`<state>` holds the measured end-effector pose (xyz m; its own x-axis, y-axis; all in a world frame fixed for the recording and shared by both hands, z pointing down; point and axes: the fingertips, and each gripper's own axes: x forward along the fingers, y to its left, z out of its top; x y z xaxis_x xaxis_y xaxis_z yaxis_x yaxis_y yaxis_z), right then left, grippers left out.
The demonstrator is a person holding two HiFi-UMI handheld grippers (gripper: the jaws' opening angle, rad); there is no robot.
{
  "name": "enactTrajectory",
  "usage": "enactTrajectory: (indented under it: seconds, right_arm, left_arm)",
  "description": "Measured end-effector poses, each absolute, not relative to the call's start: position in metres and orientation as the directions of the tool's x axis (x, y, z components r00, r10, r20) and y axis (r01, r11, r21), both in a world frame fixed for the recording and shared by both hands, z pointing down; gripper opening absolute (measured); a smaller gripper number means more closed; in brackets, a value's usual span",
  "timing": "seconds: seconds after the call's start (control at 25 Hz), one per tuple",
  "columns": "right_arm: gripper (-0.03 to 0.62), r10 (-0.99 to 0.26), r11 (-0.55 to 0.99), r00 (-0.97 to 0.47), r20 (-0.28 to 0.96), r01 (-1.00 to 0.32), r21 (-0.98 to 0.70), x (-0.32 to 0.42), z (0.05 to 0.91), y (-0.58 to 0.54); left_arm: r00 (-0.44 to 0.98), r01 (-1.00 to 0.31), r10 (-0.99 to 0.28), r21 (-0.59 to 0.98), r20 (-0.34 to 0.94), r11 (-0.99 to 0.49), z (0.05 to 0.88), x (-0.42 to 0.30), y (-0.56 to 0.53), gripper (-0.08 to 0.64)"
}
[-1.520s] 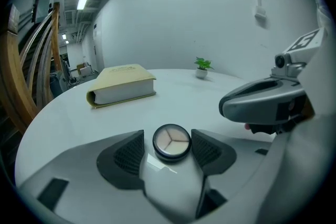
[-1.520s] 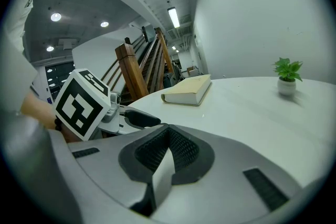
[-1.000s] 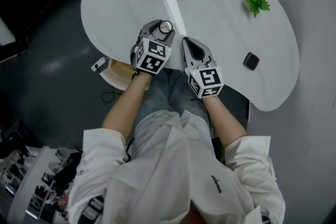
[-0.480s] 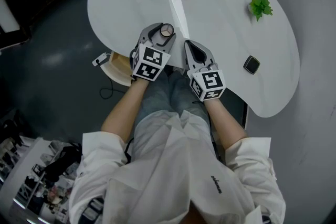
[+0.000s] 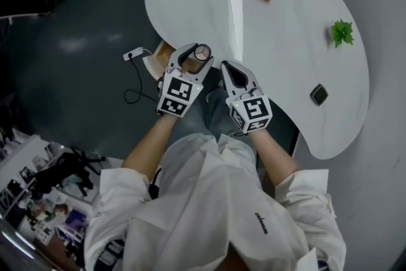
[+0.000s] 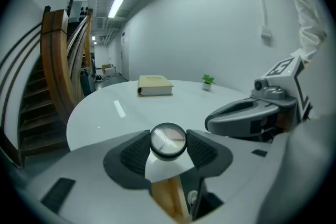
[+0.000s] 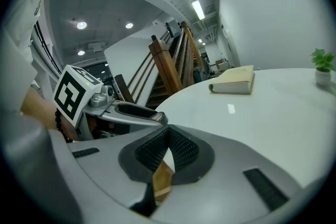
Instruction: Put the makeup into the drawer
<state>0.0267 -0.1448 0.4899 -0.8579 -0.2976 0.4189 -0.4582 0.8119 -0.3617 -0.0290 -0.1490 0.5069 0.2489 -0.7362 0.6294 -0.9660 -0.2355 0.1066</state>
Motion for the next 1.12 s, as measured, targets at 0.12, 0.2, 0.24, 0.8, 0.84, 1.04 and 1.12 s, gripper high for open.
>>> enactTrajectory:
  seconds: [0.12,0.2,0.24,0.8,0.84,1.04,1.12]
  right_arm:
    - [0.017,-0.271,0.823,-0.868,0.417,-0.434,-0.368,0.006,0.490,-0.122]
    - [0.017,-0.267,0.821,-0.863,0.429,-0.437,-0.367,-0.005,0.494,-0.109]
    - [0.017,-0.272,0.817,-0.857,0.438,-0.446,-0.366,-0.008,0.498,-0.103]
    - [0.017,-0.493,0.645,-0.691,0.529,-0.698,-0.311,-0.030,0.518,-0.045]
    - [0.017,-0.504,0.624,-0.675,0.540,-0.716,-0.312,-0.027,0.523,-0.045]
    - [0.017,-0.522,0.551,-0.624,0.582,-0.767,-0.328,-0.011,0.545,-0.046]
    - [0.017,-0.515,0.537,-0.621,0.591,-0.771,-0.342,-0.009,0.555,-0.046]
  left_arm:
    - [0.258,-0.964,-0.734,0.122,0.628,-0.235,0.507,-0.047,-0.123,0.232]
    - [0.280,-0.958,-0.725,0.133,0.630,-0.255,0.510,-0.057,-0.108,0.232]
    - [0.293,-0.953,-0.718,0.137,0.631,-0.269,0.512,-0.061,-0.100,0.232]
    - [0.592,-0.696,-0.466,0.126,0.658,-0.707,0.550,-0.081,-0.036,0.232]
    - [0.601,-0.667,-0.440,0.116,0.667,-0.736,0.554,-0.080,-0.036,0.232]
    - [0.632,-0.551,-0.338,0.097,0.697,-0.829,0.577,-0.071,-0.039,0.232]
    - [0.633,-0.513,-0.302,0.095,0.713,-0.853,0.589,-0.067,-0.037,0.232]
